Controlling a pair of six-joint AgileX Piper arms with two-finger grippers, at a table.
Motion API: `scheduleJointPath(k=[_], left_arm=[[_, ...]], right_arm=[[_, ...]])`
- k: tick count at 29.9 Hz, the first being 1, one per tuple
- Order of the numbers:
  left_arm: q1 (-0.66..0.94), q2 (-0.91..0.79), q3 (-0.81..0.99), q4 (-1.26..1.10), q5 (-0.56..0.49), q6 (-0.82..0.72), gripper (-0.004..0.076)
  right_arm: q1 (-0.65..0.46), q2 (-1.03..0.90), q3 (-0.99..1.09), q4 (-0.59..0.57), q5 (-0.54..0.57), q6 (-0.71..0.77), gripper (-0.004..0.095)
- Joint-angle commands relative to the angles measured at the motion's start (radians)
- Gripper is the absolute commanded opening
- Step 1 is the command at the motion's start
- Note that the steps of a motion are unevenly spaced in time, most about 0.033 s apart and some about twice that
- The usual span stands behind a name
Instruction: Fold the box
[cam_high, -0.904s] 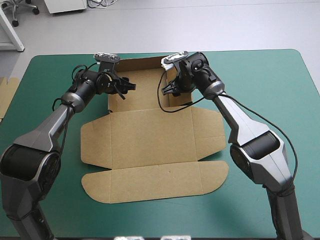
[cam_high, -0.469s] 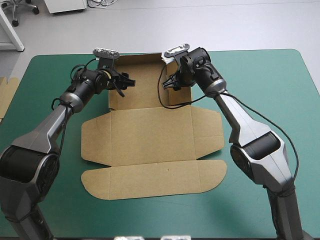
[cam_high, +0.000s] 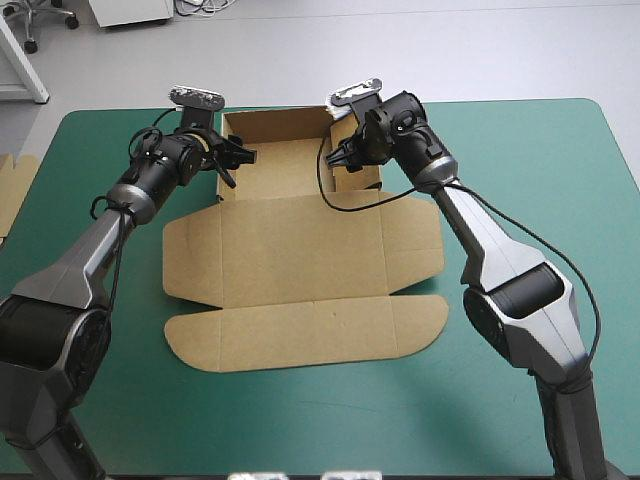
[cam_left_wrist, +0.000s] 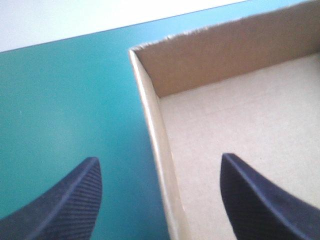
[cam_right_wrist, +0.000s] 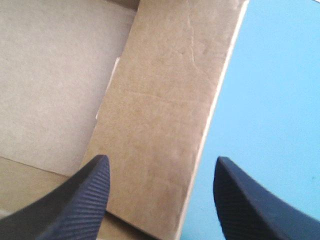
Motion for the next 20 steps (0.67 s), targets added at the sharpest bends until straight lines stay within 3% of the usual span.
scheduleJointPath(k=[1,10,20], left_arm=[[0.004,-0.082,-0.035,0.025,-0.083,-0.014,0.0487],[0.008,-0.141,-0.035,0.028,-0.093,-0.016,0.0487],[0.008,-0.234,0.050,0.046,-0.103,-0.002,0.0480]], right_arm=[[-0.012,-0.080,-0.035,-0.021,-0.080,-0.006,0.0567],[-0.014,-0.112,-0.035,-0.072,-0.086,-0.008,0.0565],[-0.019,-0.177,-0.035,-0.096,0.007,-0.092,0.0492]])
